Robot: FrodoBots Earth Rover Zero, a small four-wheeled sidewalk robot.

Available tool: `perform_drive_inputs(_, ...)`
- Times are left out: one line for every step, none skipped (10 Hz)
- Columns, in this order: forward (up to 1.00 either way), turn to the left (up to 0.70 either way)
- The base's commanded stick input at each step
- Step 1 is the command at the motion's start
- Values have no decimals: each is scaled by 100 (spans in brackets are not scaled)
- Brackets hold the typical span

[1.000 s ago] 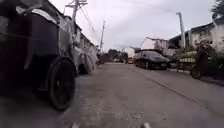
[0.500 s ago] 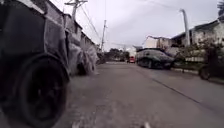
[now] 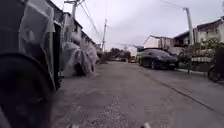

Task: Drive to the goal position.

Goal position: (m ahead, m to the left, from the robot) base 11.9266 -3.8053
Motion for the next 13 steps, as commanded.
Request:
perform_drive_inputs(70,-22)
perform_drive_inputs(70,-34)
perform_drive_inputs(70,-34)
perform_drive_inputs(70,-33)
perform_drive_inputs(70,-2)
perform_drive_inputs(70,0)
perform_drive_inputs(70,0)
perform_drive_inputs(70,0)
perform_drive_inputs(70,0)
perform_drive_inputs(70,0)
perform_drive_inputs(70,0)
perform_drive_inputs(70,0)
perform_drive_inputs(70,0)
